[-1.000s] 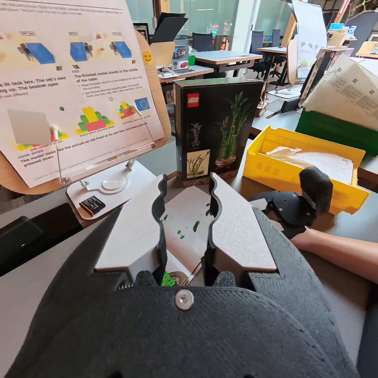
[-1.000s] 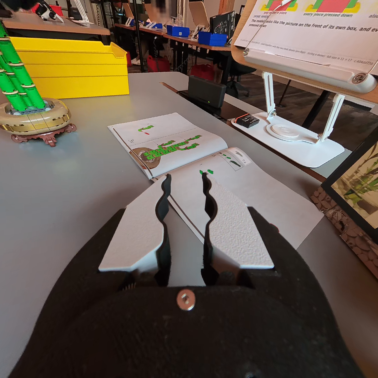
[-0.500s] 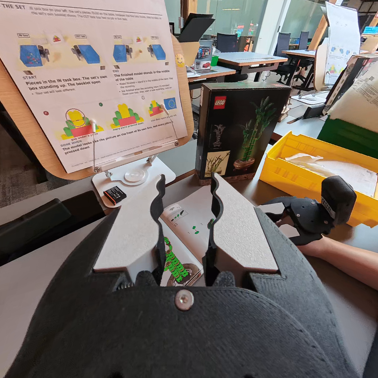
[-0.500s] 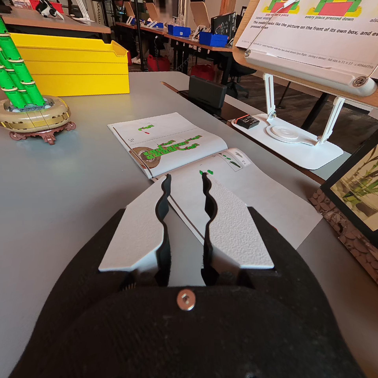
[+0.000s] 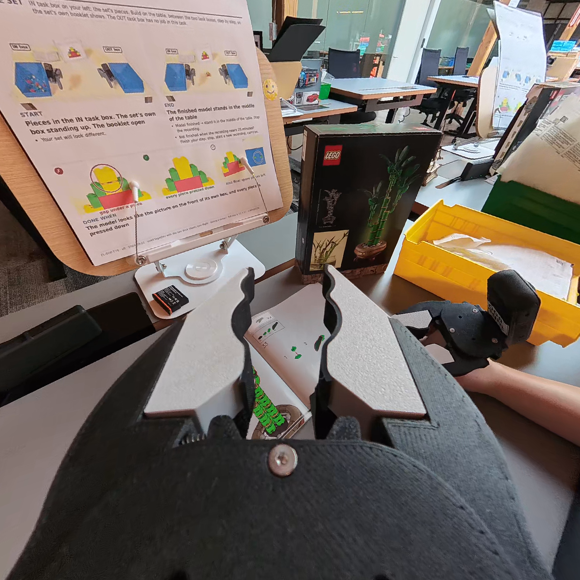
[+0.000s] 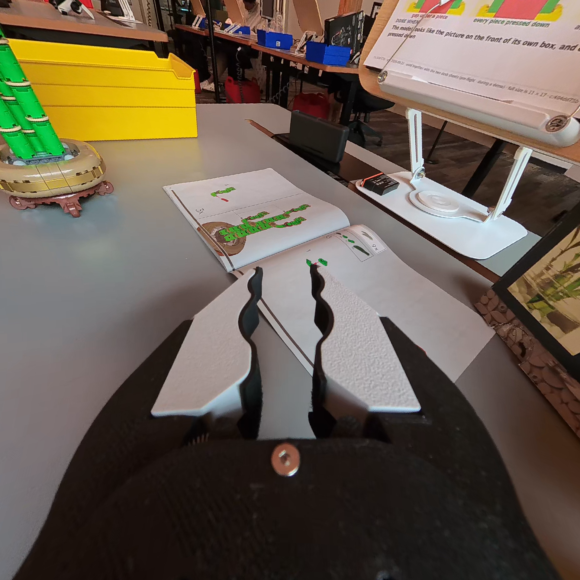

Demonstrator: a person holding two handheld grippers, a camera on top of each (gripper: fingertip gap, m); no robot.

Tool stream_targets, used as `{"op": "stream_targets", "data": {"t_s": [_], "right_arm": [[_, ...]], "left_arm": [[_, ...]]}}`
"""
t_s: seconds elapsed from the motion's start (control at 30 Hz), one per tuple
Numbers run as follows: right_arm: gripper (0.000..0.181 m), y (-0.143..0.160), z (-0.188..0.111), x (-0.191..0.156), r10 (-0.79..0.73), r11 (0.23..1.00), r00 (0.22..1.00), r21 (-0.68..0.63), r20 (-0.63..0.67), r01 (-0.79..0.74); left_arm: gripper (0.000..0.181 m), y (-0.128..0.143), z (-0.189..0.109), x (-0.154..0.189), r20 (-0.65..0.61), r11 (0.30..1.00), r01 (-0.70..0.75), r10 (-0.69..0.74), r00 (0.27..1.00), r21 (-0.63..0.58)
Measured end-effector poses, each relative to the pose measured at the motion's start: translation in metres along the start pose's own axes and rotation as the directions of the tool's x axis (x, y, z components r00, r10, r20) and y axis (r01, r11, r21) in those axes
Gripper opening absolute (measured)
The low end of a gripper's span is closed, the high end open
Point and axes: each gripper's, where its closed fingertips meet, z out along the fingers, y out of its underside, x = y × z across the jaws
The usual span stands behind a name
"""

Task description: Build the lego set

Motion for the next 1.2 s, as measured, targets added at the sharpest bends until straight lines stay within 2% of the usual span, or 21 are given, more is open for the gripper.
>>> {"op": "stream_targets", "data": {"t_s": [0.47, 1.2], "right_arm": [[0.030, 0.002, 0.001, -0.002, -0.018, 1.000, 1.000, -0.014, 0.002, 0.018], [0.030, -0.002, -0.002, 0.005, 0.049, 0.999, 0.999, 0.021, 0.000, -0.049]], "left_arm": [[0.043, 0.005, 0.002, -0.003, 0.017, 0.999, -0.014, 0.014, 1.000, -0.032], [0.043, 0.011, 0.006, -0.003, 0.021, 0.998, -0.028, 0.029, 0.999, -0.060]]}}
